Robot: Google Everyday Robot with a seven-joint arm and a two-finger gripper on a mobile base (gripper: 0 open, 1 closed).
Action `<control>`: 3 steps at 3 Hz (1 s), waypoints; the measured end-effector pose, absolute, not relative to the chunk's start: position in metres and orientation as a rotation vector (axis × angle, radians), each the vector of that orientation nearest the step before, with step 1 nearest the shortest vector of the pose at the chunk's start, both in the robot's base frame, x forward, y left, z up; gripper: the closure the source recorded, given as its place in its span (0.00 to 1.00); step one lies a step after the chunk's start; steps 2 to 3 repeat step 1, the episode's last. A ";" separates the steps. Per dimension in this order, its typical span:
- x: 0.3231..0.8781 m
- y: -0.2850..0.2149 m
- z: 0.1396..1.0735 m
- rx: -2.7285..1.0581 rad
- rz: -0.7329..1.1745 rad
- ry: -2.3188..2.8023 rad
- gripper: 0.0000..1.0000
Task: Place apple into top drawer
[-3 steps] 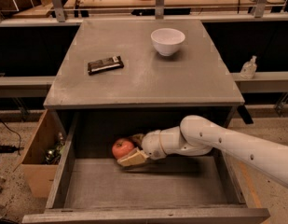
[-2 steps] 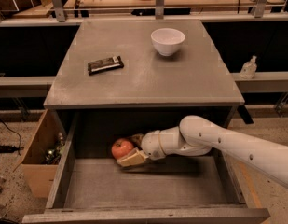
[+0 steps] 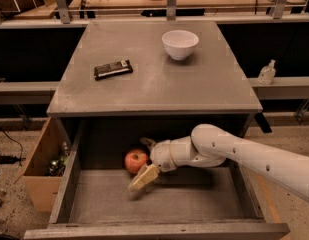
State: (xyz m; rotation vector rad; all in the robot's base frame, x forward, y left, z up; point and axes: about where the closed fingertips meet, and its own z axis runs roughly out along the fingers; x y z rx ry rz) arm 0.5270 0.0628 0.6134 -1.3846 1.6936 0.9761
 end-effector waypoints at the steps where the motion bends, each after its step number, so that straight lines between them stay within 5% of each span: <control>1: 0.527 0.063 0.613 -1.385 0.976 1.694 0.00; 3: 0.527 0.063 0.613 -1.385 0.976 1.694 0.00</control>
Offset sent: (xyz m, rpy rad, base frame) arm 0.0000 0.0000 0.0000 0.0000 0.0000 0.0000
